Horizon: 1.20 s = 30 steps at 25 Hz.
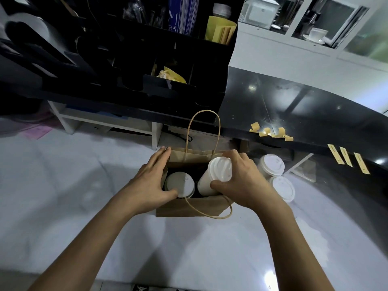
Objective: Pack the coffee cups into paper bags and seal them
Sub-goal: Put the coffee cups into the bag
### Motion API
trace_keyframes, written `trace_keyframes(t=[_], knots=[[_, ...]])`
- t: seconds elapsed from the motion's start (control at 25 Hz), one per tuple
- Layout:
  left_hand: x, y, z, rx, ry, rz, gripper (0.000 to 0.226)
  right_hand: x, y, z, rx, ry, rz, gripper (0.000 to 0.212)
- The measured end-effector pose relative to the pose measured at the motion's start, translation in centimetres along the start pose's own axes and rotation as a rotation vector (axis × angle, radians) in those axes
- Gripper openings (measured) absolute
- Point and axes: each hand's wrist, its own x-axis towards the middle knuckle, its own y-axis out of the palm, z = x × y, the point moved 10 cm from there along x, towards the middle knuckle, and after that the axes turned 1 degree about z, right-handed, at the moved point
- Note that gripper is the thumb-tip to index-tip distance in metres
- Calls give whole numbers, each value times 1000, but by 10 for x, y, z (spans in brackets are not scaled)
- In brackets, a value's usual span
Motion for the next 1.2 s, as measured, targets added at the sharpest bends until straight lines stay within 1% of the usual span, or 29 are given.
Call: trace_keyframes(t=[0.2, 0.4, 0.56, 0.68, 0.88, 1.04, 1.2], knots=[[-1, 1, -3, 3, -2, 3, 110, 0, 5, 5, -101, -28, 71, 80], [-1, 0, -5, -1, 6, 8, 110, 13, 4, 23, -173, -69, 108, 87], [-2, -2, -7, -5, 21, 8, 111, 20, 12, 36, -228, -116, 126, 86], [-4, -1, -7, -4, 22, 12, 112, 23, 20, 32, -290, -109, 135, 88], [-4, 1, -9, -4, 26, 10, 111, 26, 31, 24, -390, -114, 135, 79], [-4, 1, -8, 0, 25, 9, 112, 29, 43, 20, -477, -140, 141, 77], [-5, 3, -6, 11, 24, 8, 113, 33, 48, 14, -514, -141, 136, 73]])
